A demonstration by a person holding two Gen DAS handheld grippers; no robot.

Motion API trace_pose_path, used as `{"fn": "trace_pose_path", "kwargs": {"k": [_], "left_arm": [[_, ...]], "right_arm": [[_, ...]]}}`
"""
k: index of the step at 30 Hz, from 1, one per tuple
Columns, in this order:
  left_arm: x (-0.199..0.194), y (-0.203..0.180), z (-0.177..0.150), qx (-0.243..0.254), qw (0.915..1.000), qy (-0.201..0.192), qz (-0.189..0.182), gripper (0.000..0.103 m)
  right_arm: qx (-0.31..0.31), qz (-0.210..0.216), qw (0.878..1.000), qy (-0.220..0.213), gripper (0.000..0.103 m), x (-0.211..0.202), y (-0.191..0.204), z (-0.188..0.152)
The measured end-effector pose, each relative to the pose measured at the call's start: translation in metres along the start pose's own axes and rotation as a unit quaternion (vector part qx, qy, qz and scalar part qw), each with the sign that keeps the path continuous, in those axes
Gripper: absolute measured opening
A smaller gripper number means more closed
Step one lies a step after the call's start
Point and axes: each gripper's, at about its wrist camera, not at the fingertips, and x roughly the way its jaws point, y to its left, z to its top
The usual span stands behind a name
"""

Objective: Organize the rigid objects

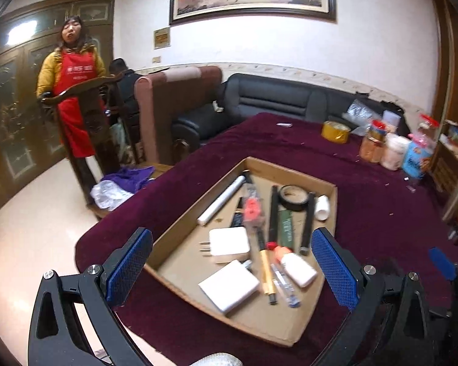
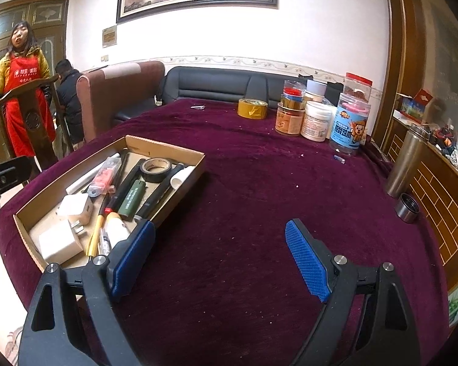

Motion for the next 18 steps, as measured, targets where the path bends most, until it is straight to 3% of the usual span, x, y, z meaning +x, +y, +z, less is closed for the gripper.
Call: {"fn": "trace_pose_path", "kwargs": {"k": [7,18], "left_arm": [[0.009,0.001,-0.005,0.009,0.9996,0.017,0.019,0.102],[0.027,0.005,-0.011,0.009,0.9984,0.053,0.019,0.102]], "right_arm": [[-0.017,0.002,1.0,0.008,0.088,0.004,0.014,-0.004],[-0.053,-0.011,0.998,0.034,0.088,0.013,0.034,-0.008]]}}
